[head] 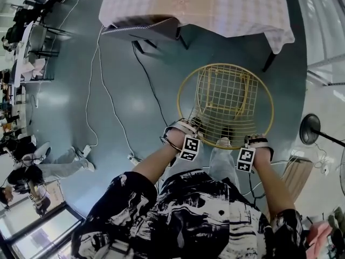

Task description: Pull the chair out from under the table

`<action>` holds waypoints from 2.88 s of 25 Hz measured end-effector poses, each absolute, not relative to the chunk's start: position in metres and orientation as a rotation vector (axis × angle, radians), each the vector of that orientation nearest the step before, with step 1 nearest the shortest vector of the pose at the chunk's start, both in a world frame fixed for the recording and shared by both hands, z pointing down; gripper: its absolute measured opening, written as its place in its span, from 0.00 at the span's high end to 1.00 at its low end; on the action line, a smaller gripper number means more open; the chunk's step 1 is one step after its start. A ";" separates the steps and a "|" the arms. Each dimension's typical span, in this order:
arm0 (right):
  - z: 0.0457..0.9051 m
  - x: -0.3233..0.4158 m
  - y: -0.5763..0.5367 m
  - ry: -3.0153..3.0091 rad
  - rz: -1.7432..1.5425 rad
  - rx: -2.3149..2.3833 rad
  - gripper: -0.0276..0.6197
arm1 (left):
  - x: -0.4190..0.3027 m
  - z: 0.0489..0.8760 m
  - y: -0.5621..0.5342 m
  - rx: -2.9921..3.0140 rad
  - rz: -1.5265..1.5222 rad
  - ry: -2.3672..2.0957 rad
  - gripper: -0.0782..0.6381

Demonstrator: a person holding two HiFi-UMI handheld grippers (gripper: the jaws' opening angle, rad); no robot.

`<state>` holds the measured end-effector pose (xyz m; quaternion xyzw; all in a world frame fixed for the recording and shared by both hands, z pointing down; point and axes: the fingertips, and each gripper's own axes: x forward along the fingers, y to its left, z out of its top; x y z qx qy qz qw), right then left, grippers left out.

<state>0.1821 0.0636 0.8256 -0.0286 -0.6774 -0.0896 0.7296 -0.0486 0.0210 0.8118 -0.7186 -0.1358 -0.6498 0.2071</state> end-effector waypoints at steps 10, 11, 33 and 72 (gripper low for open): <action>0.757 0.227 0.060 -1.615 -0.096 -0.024 0.62 | -0.084 0.752 -0.005 -2.213 -1.841 -0.354 0.75; 0.737 0.234 0.050 -1.641 -0.087 0.028 0.62 | -0.090 0.738 -0.016 -2.220 -1.829 -0.321 0.78; 0.163 0.155 -0.239 -2.827 -0.235 1.468 0.73 | 0.043 0.202 -0.278 -2.800 -0.051 1.069 0.84; 0.195 0.179 -0.236 -2.654 -0.129 1.688 0.95 | 0.055 0.204 -0.269 -2.801 -0.034 1.180 0.89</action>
